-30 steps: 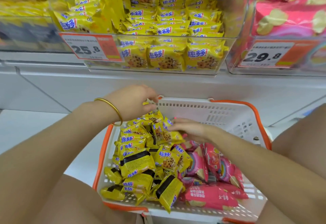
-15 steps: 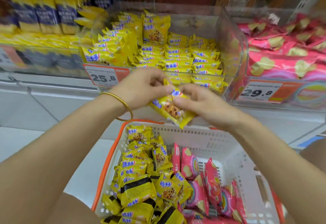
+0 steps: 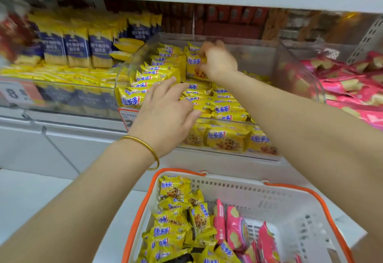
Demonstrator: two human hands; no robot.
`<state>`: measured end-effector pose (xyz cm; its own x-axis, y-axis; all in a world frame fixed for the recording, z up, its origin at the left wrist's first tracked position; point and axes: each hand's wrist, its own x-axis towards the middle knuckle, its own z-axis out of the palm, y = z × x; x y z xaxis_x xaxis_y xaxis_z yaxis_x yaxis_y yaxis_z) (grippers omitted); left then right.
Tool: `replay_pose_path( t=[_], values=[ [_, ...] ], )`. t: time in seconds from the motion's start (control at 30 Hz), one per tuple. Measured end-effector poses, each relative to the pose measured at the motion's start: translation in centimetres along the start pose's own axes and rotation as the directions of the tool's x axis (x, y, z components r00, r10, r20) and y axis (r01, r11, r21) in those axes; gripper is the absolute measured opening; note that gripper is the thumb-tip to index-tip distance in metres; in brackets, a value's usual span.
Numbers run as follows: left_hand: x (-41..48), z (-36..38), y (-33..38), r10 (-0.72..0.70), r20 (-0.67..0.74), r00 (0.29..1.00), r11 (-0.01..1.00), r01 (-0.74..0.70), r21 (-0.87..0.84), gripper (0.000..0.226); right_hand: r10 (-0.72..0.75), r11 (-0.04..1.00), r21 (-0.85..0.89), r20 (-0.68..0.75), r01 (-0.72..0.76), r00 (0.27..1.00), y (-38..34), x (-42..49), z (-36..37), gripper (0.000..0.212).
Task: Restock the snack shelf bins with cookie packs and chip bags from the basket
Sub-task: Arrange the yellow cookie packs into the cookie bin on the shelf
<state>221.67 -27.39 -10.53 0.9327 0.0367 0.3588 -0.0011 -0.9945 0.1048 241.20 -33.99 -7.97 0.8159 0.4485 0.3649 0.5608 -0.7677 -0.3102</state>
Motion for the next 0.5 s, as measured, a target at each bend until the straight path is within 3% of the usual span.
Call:
replay_pose_path(
  t=[0.13,0.33,0.5],
  values=[
    [0.0,0.0,0.2,-0.026,0.006,1.000,0.999,0.026,-0.037,0.058,-0.044,0.999,-0.002,-0.015,0.044,0.999,0.1,0.7,1.8,0.038],
    [0.1,0.0,0.0,-0.011,0.007,1.000,0.999,0.011,-0.035,0.054,-0.099,0.982,-0.153,0.088,0.112,0.991,0.4,0.2,0.6,0.054],
    [-0.3,-0.2,0.0,0.083,-0.132,0.988,0.997,-0.083,0.009,0.046,-0.120,0.985,-0.122,0.054,0.126,0.991,0.0,-1.5,-2.8,0.050]
  ],
)
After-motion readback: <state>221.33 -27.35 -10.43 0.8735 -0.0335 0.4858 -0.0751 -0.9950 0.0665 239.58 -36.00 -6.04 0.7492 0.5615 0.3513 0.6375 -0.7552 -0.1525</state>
